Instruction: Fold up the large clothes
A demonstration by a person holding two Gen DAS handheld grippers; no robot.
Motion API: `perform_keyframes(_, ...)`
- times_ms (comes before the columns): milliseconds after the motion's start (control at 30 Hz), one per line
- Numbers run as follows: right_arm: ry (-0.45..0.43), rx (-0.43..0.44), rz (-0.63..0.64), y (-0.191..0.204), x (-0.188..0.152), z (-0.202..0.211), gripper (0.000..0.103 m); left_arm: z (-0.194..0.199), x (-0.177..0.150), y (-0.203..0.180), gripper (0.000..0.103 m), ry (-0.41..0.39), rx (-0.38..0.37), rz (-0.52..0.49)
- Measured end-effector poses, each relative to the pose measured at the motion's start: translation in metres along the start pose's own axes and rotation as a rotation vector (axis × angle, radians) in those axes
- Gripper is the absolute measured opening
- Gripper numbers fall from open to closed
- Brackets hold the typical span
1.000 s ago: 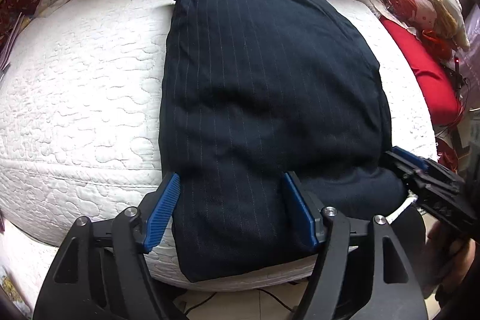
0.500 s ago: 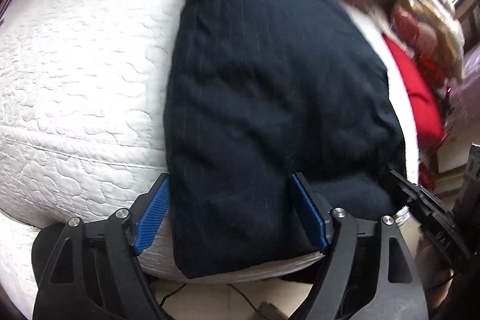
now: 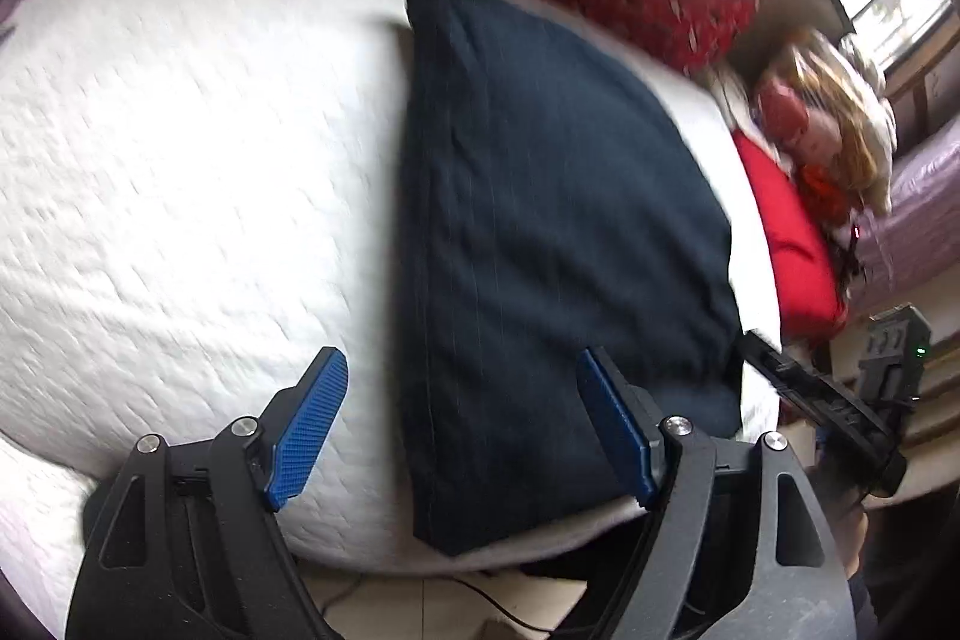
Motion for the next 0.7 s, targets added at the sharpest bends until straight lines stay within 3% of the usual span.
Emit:
perform_keyframes(33,-0.031,0.017,-0.016,0.001,0.011,0.005,0.036,-0.001,0.008,0.001,0.079,-0.008,0.008,0.002)
perform_keyframes(100,-0.086,0.035,-0.062,0.003,0.037,0.001,0.055,-0.010,0.022,0.000,0.079,-0.007,0.025,0.013)
perform_keyframes(267,-0.086,0.012,-0.026,0.020,0.065,-0.042,0.054,-0.044,0.040,-0.017,0.079,0.009,0.072,-0.027)
perform_keyframes(333,-0.077,-0.053,0.022,0.021,0.066,-0.062,0.038,-0.064,0.037,-0.018,0.079,0.046,0.100,-0.047)
perform_keyframes(400,-0.004,-0.113,0.034,0.013,0.062,-0.090,0.037,-0.085,0.035,-0.017,0.080,0.085,0.105,-0.040)
perform_keyframes(467,0.014,-0.129,0.025,0.005,0.060,-0.100,0.038,-0.093,0.036,-0.017,0.081,0.102,0.090,-0.005)
perform_keyframes(567,-0.011,-0.127,0.030,0.010,0.066,-0.087,0.043,-0.075,0.037,-0.014,0.080,0.093,0.068,0.019)
perform_keyframes(700,-0.070,-0.057,0.114,0.030,0.058,-0.043,0.047,-0.045,0.025,-0.017,0.080,0.032,0.072,-0.055)
Point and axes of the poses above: each gripper's, at about its wrist camera, not at the fingertips, and z roughly against the way its jaws point, y to its left, x to its top, the point moved 5 cm from there along -z, roughly the way its jaws point, and after that the axes turned 7 degrees about -y, right-handed, at the moved point
